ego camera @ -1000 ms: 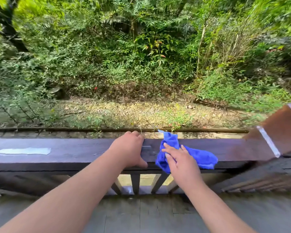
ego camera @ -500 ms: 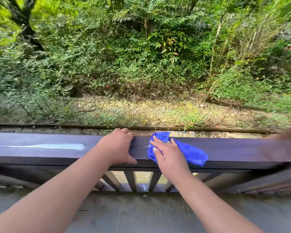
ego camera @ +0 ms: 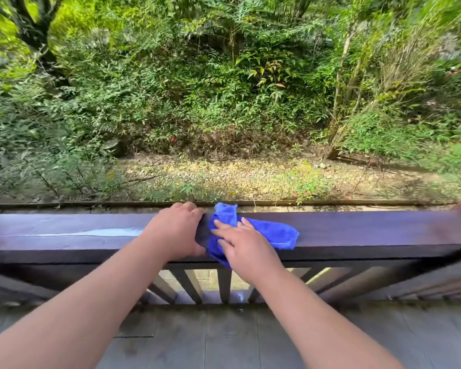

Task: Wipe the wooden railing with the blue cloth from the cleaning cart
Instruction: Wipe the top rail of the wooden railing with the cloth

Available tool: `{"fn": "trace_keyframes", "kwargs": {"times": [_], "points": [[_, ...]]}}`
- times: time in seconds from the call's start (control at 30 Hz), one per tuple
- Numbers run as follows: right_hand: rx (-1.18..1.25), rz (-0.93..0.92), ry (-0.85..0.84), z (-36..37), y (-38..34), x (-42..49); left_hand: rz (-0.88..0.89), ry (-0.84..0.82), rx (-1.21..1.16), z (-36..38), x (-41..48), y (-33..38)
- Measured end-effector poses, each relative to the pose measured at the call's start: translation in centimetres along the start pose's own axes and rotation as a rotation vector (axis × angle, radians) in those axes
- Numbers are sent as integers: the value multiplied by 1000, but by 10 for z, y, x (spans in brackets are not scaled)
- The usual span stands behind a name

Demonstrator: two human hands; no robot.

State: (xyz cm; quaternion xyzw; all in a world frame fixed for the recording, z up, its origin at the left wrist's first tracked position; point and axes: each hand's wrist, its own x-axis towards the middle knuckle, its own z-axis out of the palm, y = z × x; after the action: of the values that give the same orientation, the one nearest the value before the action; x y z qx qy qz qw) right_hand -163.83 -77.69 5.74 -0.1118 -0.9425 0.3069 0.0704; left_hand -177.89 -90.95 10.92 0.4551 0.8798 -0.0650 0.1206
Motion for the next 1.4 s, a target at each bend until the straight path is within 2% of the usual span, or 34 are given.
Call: {"fn": "trace_keyframes", "kwargs": {"times": [0.13, 0.27, 0.33, 0.47, 0.57, 0.67, 0.8, 0.9, 1.07, 1.2, 1.4], "points": [[79, 167, 111, -19, 27, -20, 20, -33, 37, -3, 5, -1], [470, 407, 314, -43, 33, -13, 3, -59, 32, -4, 6, 1], [622, 439, 377, -45, 26, -4, -6, -57, 32, -4, 7, 2], [523, 324, 208, -15, -3, 6, -17, -51, -29, -2, 4, 1], [227, 137, 76, 8, -21, 20, 7, -41, -54, -1, 5, -6], [-59, -60, 41, 16, -24, 20, 3, -56, -22, -2, 8, -9], [-81, -132, 35, 12, -3, -9, 52, -49, 61, -1, 7, -11], [-15, -66, 140, 8, 5, -20, 71, -39, 72, -2, 5, -16], [351, 259, 331, 16, -22, 3, 71, -33, 57, 0, -6, -51], [509, 312, 306, 39, -61, 33, 26, -65, 37, 4, -27, -110], [425, 290, 184, 92, -118, 68, -33, -84, 42, 6, -54, -195]]}}
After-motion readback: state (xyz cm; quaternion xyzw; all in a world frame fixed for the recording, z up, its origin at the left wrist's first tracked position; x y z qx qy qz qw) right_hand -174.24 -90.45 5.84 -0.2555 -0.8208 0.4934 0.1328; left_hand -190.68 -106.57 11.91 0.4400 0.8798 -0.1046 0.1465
